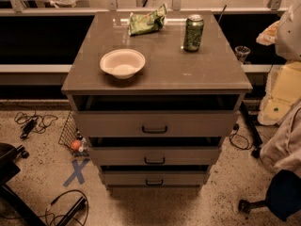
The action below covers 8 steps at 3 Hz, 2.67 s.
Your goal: Open middle drawer
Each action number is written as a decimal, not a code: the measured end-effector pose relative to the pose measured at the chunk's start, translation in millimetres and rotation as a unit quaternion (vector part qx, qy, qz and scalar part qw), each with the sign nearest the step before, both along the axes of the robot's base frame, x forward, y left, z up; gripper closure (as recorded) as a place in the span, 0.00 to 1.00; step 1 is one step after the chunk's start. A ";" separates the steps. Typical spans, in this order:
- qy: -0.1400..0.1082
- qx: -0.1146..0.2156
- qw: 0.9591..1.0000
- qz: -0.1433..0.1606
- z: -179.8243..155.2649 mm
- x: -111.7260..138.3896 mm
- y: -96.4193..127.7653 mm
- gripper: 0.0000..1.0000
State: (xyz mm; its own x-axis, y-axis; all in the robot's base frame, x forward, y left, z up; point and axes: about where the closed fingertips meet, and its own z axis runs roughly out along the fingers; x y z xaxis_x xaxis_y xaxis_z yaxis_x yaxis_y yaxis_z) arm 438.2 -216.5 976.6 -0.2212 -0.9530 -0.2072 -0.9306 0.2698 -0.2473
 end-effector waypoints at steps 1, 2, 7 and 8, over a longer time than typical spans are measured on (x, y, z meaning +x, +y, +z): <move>0.000 0.000 1.000 0.000 0.0 0.0 0.0 0.00; -0.018 0.020 1.000 -0.005 -21.1 -1.5 2.2 0.00; -0.146 0.192 0.970 -0.012 -250.6 14.2 -22.0 0.00; -0.130 0.175 0.976 -0.007 -265.5 7.1 -10.6 0.00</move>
Offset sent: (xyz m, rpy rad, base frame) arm 0.0090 -0.0088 -0.1074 0.1788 -0.1574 -0.1033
